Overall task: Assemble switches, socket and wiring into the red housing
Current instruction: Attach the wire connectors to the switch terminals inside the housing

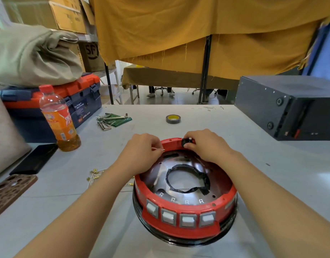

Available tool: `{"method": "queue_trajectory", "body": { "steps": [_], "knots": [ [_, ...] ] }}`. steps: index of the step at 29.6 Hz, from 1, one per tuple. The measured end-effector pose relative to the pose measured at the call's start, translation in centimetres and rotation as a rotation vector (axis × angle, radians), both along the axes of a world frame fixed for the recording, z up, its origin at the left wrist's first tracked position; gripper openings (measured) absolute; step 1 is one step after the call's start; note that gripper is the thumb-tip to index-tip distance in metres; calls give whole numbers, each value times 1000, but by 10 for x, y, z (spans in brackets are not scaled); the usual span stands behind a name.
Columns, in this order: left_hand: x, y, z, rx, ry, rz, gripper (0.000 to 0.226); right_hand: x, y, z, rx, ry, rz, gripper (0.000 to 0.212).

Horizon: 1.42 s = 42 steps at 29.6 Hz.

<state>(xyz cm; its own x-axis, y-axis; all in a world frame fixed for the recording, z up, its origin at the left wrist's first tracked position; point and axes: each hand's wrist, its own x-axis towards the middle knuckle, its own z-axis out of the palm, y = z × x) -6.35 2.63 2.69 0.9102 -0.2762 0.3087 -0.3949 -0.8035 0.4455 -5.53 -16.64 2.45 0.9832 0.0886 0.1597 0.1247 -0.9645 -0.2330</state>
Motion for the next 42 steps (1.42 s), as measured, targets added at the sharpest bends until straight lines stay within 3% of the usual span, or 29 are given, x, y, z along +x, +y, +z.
{"method": "queue_trajectory", "body": {
  "steps": [6,22,25,29,34,42],
  "knots": [
    [6,-14,1,76,56,-61,13,-5,-8,1,-65,-16,-64,27],
    [26,-17,1,54,140,-265,8,-15,-18,4,-80,71,-123,36],
    [25,-14,3,24,106,-273,6,-11,-25,2,88,87,-79,36],
    [26,-10,9,-14,65,-240,7,-4,-17,-8,566,132,51,37],
    [27,-12,13,-52,142,-250,9,-2,-12,-19,854,171,31,30],
    [31,-38,14,-11,239,-359,4,-8,-11,-27,929,145,-93,27]
  ]
}}
